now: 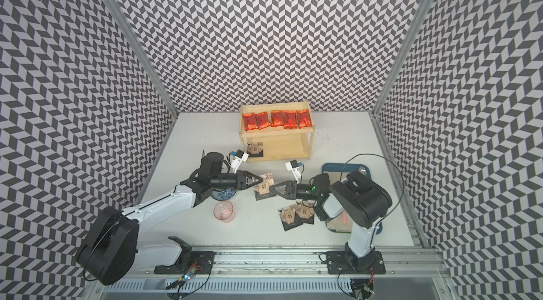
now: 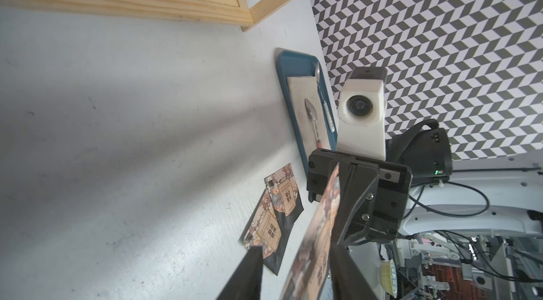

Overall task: Place the tea bags on the shelf by color
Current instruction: Pick up the tea bag from the center of the board.

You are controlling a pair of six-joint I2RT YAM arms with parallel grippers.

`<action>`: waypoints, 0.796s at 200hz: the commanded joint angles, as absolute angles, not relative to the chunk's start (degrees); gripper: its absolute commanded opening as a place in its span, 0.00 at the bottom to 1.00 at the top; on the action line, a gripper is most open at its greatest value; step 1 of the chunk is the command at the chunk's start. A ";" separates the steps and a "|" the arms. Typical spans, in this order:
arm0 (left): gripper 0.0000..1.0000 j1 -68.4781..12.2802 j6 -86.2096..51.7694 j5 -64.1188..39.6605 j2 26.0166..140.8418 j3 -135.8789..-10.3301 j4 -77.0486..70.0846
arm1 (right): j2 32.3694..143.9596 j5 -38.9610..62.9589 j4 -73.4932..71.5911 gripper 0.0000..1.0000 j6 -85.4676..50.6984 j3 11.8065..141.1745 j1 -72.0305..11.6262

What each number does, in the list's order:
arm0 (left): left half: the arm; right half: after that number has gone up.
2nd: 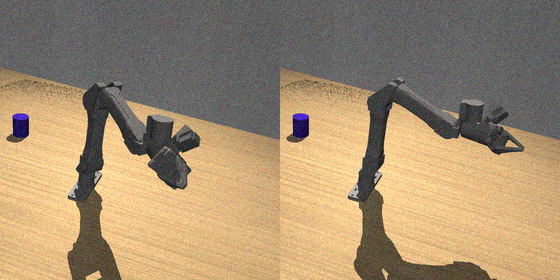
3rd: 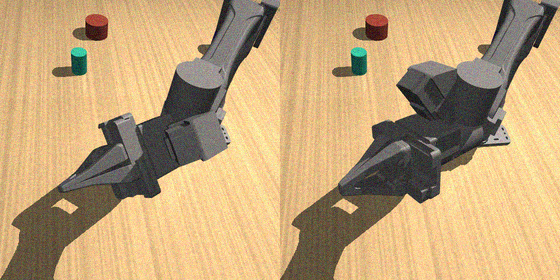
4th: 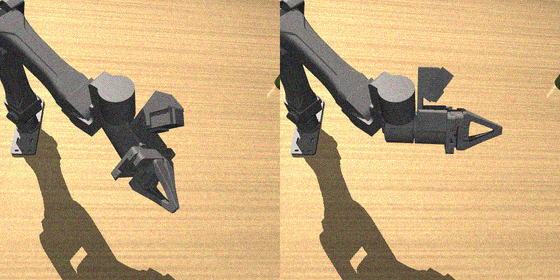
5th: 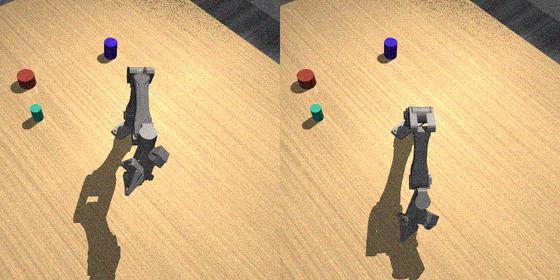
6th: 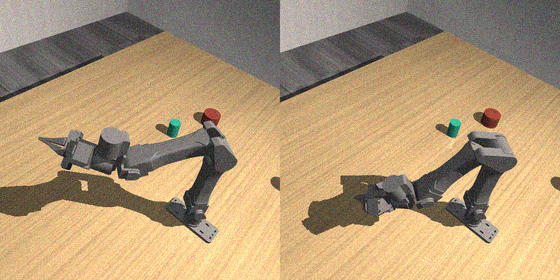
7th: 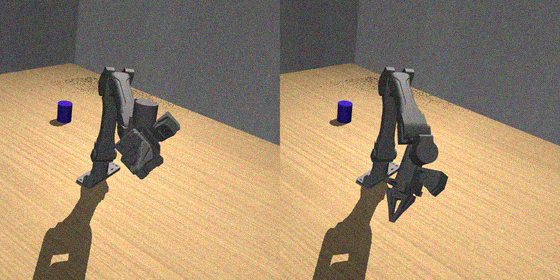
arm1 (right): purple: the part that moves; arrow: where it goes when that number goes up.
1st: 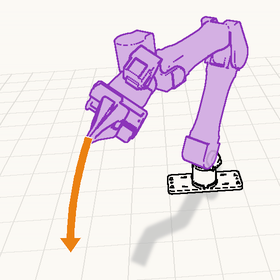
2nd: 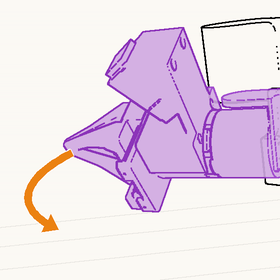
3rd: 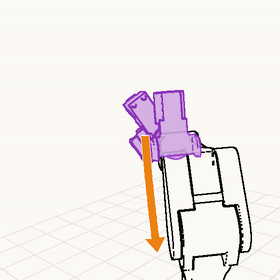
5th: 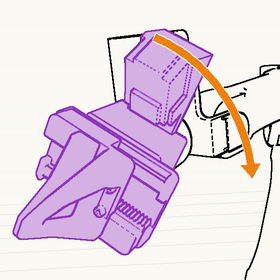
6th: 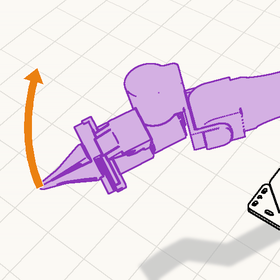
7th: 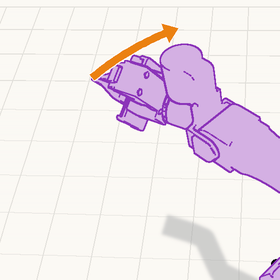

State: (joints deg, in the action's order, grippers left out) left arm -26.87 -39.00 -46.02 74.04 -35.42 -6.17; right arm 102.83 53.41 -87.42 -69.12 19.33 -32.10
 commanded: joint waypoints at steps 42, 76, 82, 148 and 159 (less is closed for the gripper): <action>0.14 -26.93 -37.71 -44.04 71.81 -36.89 -4.40 | 102.24 54.51 -89.57 0.00 -68.65 19.51 -32.00; 0.05 -26.92 -37.53 -43.42 71.76 -37.50 -3.70 | 100.79 54.34 -86.12 0.01 -66.75 19.86 -31.82; 0.03 -26.92 -37.45 -43.33 71.72 -37.59 -3.69 | 100.34 54.24 -85.16 0.03 -66.24 19.82 -31.84; 0.00 -26.81 -45.19 -43.01 70.19 -36.16 -14.53 | 86.51 32.30 -80.43 0.41 -70.82 10.28 -33.21; 0.00 -26.73 -47.48 -43.49 70.03 -35.96 -18.08 | 83.92 26.96 -80.38 0.43 -73.09 8.24 -34.44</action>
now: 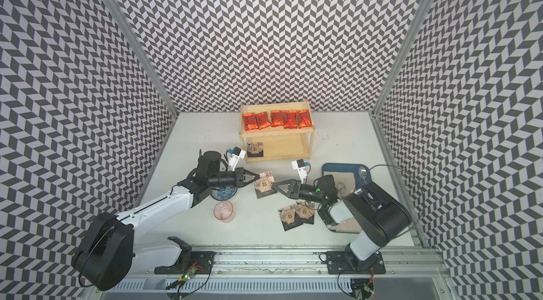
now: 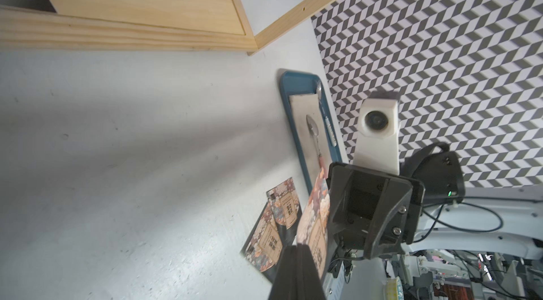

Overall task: Place the tea bags on the shelf by color
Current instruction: Pick up the tea bag from the center of the board.

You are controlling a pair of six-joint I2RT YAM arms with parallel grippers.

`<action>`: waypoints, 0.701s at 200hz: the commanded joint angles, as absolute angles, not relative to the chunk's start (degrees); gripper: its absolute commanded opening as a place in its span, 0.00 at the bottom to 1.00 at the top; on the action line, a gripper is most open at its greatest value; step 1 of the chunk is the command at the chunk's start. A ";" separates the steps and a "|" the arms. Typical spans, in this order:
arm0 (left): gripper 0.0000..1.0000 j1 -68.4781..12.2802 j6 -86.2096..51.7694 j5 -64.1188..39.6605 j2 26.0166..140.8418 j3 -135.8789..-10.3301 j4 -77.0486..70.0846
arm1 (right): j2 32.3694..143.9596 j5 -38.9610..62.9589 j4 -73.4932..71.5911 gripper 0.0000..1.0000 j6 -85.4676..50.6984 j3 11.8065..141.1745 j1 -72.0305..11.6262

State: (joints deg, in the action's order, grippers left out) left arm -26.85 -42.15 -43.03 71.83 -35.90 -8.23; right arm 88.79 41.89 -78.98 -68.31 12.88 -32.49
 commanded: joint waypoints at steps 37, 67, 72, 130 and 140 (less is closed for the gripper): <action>0.00 -26.60 -50.00 -44.42 71.43 -38.19 -22.09 | 70.95 10.50 -59.10 0.54 -73.19 9.78 -40.58; 0.00 -26.17 -53.20 -45.73 72.22 -37.38 -27.57 | 61.24 2.91 -48.79 0.63 -69.77 11.43 -41.31; 0.00 -26.05 -53.89 -46.04 72.33 -37.29 -28.71 | 60.61 2.59 -49.12 0.65 -69.74 11.27 -41.30; 0.00 -25.25 -60.51 -49.64 75.15 -38.28 -38.55 | 71.54 7.96 -76.13 0.68 -71.75 9.53 -41.22; 0.00 -25.23 -61.11 -49.75 75.34 -38.28 -39.47 | 73.28 8.34 -78.86 0.67 -71.68 9.83 -41.20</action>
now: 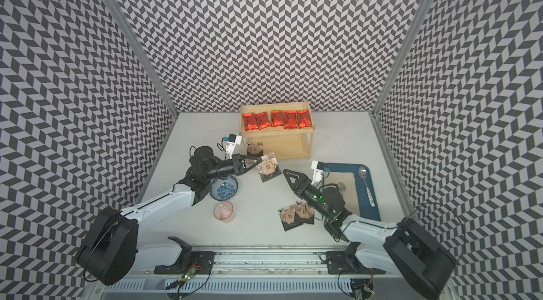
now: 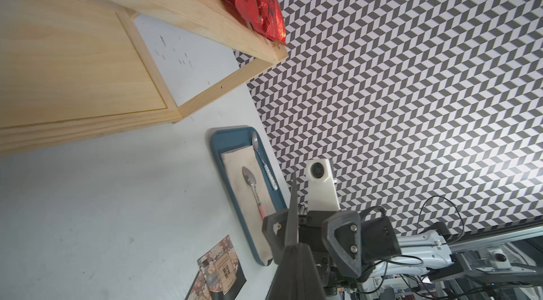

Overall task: Place the tea bags on the shelf by color
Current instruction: Pick up the tea bag from the center of the board.

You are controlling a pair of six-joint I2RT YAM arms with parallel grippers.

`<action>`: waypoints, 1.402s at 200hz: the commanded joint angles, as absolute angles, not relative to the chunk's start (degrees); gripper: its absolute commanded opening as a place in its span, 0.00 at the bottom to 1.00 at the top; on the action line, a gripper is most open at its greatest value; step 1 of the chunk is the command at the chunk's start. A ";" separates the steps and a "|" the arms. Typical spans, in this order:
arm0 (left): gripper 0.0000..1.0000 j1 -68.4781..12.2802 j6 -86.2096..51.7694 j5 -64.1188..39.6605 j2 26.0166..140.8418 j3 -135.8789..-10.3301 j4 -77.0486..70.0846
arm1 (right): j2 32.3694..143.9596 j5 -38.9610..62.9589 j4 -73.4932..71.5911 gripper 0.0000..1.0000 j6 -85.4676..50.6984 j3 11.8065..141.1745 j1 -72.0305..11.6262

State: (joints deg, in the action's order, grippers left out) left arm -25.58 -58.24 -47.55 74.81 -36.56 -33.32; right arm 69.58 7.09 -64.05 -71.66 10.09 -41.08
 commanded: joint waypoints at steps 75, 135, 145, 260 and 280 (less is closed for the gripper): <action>0.00 -24.81 -64.63 -50.34 76.34 -37.71 -44.29 | 80.99 11.76 -86.23 0.56 -71.41 15.02 -41.18; 0.00 -24.22 -66.52 -50.87 77.19 -37.62 -46.94 | 85.73 13.75 -90.53 0.41 -72.03 17.23 -42.23; 0.00 -24.06 -66.80 -50.84 77.26 -37.59 -47.33 | 86.37 13.80 -91.17 0.40 -72.22 17.10 -42.36; 0.00 -23.65 -66.79 -50.80 77.56 -36.69 -48.03 | 90.34 14.41 -94.28 0.10 -73.20 18.56 -43.16; 0.00 -23.59 -66.26 -50.78 77.50 -36.86 -47.30 | 90.88 14.26 -94.28 0.04 -73.69 18.55 -43.15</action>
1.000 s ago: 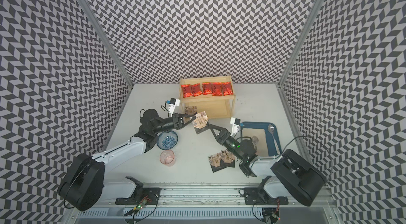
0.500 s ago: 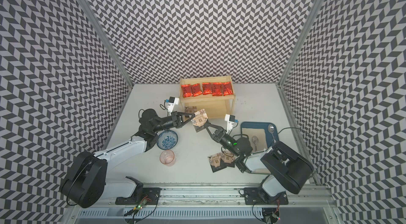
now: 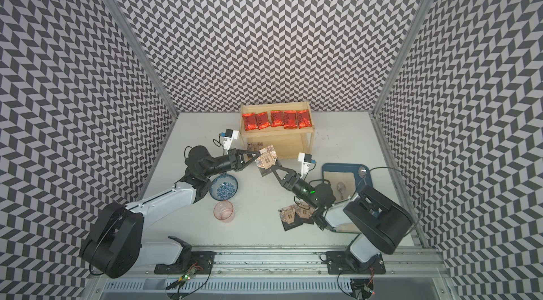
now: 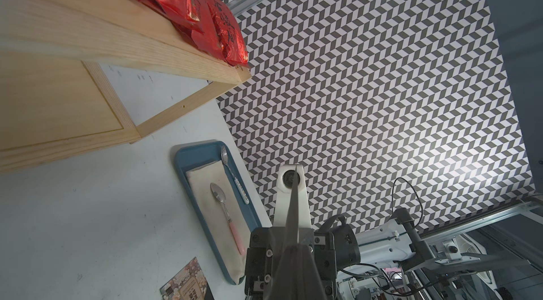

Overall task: Place the tea bags on the shelf by color
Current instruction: Pick up the tea bag from the center of the board, then place the tea bag on the shelf.

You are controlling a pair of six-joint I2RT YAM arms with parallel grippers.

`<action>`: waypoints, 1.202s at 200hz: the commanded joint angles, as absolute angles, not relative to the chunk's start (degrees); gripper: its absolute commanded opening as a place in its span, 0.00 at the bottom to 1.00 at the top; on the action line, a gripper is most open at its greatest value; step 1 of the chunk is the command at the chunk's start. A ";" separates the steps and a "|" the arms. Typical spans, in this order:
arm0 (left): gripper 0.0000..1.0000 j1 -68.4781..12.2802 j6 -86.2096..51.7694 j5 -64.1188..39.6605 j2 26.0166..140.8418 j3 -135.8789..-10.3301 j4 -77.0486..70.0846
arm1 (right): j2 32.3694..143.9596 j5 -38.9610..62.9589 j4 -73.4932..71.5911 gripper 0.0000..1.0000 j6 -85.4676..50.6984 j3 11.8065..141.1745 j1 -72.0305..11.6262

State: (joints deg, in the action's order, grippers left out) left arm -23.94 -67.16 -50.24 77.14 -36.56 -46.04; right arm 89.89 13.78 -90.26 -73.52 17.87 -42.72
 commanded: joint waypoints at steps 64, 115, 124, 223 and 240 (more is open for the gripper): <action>0.75 -16.70 -46.15 -47.30 70.90 -42.10 -12.94 | 91.37 6.87 -81.70 0.00 -72.82 19.91 -43.15; 0.79 -10.84 -36.55 -46.41 68.89 -42.86 1.90 | 98.18 -4.71 -74.54 0.00 -72.34 25.86 -43.10; 0.79 -10.83 -36.14 -45.76 68.36 -42.38 2.32 | 100.01 -6.35 -73.81 0.00 -72.51 27.55 -43.11; 0.79 -10.82 -32.34 -43.37 67.08 -40.78 5.70 | 118.47 -5.25 -69.92 0.03 -75.99 43.03 -38.01; 0.79 -10.84 -32.43 -43.68 67.19 -40.78 5.44 | 119.90 -4.44 -68.14 0.04 -75.81 45.50 -37.57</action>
State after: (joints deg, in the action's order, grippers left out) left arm -10.96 -33.89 -43.35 67.48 -41.15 5.21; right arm 117.95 -5.50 -68.42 -75.64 42.33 -38.22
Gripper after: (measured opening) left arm 0.787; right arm 0.041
